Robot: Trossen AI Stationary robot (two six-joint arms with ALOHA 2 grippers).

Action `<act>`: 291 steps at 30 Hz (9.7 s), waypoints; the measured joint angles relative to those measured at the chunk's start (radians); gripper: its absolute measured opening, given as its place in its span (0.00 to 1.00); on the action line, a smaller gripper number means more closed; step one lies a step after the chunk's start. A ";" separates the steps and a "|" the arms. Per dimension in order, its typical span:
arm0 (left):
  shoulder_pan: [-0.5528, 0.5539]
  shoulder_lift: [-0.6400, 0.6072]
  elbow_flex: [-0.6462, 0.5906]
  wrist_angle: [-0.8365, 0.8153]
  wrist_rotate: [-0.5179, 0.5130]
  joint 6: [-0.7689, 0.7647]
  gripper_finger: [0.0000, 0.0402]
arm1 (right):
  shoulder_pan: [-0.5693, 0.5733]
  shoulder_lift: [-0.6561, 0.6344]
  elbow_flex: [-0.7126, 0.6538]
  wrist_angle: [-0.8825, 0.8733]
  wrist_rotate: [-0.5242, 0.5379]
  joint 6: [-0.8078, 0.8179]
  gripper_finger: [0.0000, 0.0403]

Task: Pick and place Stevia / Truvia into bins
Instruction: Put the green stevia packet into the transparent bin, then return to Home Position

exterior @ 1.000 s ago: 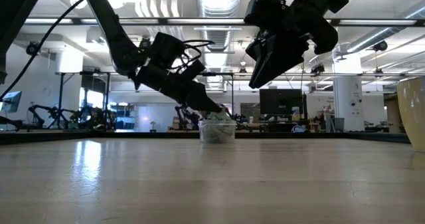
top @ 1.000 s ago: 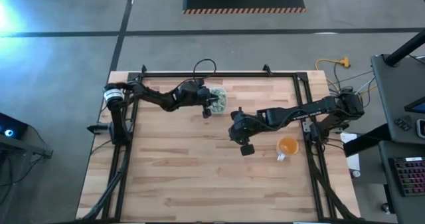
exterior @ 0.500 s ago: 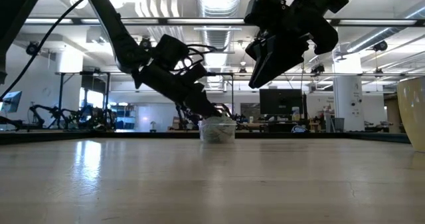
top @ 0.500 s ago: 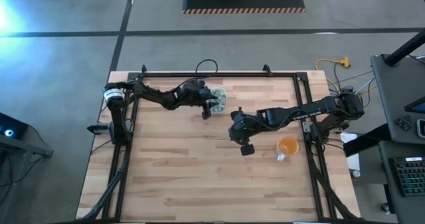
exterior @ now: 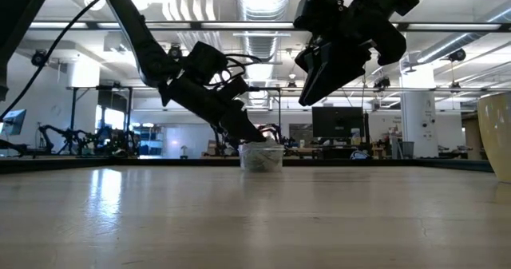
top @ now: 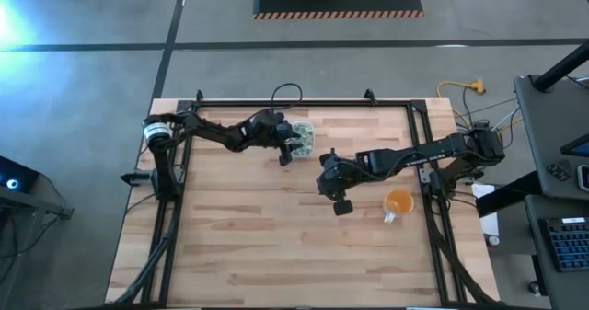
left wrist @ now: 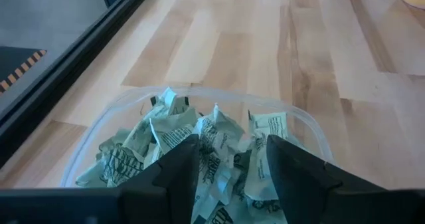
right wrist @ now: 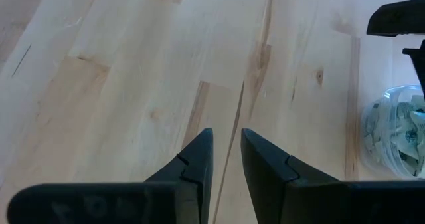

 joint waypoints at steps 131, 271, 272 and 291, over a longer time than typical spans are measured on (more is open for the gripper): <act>-0.031 -1.560 -0.856 -0.088 0.128 -0.079 0.42 | -0.058 -1.573 -0.983 0.373 0.051 0.193 0.17; -0.369 -1.802 -0.856 -0.477 -0.129 -0.160 0.42 | -0.051 -1.550 -0.989 0.342 -0.021 0.356 0.17; -0.369 -1.803 -0.856 -0.477 -0.129 -0.160 0.42 | -0.051 -1.545 -0.990 0.342 -0.019 0.355 0.17; -0.370 -1.801 -0.856 -0.476 -0.130 -0.158 0.42 | -0.051 -1.511 -0.990 0.342 -0.018 0.357 0.17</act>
